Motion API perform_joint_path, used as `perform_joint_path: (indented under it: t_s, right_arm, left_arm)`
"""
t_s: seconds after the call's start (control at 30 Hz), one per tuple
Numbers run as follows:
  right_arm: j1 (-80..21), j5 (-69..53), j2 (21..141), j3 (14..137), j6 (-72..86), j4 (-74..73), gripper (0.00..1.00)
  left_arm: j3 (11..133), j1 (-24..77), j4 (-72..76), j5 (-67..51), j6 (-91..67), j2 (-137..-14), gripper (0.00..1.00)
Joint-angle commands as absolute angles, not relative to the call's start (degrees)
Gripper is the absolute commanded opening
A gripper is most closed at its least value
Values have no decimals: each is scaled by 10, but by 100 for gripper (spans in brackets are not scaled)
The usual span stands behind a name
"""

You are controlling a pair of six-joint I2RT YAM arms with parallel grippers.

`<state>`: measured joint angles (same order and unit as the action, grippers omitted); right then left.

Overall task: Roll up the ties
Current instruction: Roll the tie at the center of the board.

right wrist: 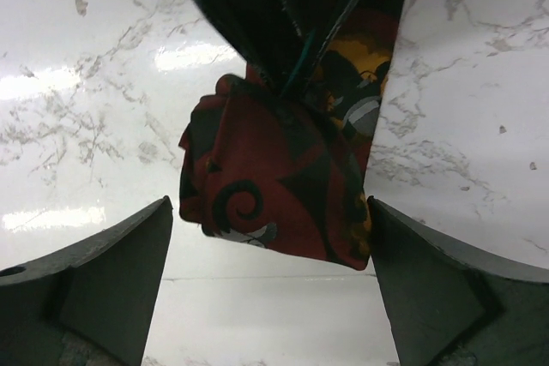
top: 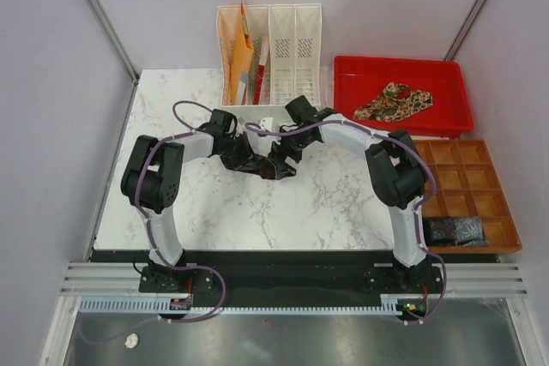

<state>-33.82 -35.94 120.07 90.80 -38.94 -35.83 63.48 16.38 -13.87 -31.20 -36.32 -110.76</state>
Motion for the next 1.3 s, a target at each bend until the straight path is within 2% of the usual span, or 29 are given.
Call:
perform_joint_path:
  t_s: [0.0,0.5,0.6,0.63,0.7,0.73,0.83,0.93,1.0,1.1,1.27]
  right_arm:
    - [-344,-349,1198,903,-292,-281,98]
    - [-357,-346,1228,852,-219,-138,97]
    - [-359,-327,1231,851,-214,-128,79]
    - [-359,-318,1231,846,-213,-120,62]
    - [-359,-316,1226,843,-217,-119,37]
    - [-359,-313,1223,832,-221,-112,17]
    - [-359,-316,1213,820,-246,-114,1]
    - [-359,-323,1206,812,-274,-126,0]
    - [-359,-336,1202,809,-286,-133,0]
    - [-359,-347,1199,808,-306,-144,0]
    - [-359,-350,1192,809,-338,-165,0]
  left_arm:
    - [634,156,-169,-242,-320,-1128,2]
    - [619,155,-163,-247,-326,-1132,2]
    - [612,155,-163,-250,-329,-1128,2]
    - [609,155,-163,-250,-331,-1124,2]
    - [598,155,-160,-255,-336,-1116,2]
    - [594,153,-157,-268,-338,-1113,2]
    - [589,146,-155,-293,-321,-1081,11]
    - [592,119,-159,-323,-298,-1043,22]
    - [598,106,-158,-327,-279,-1018,23]
    - [611,94,-163,-330,-248,-1012,22]
    - [634,93,-207,-312,-236,-1074,18]
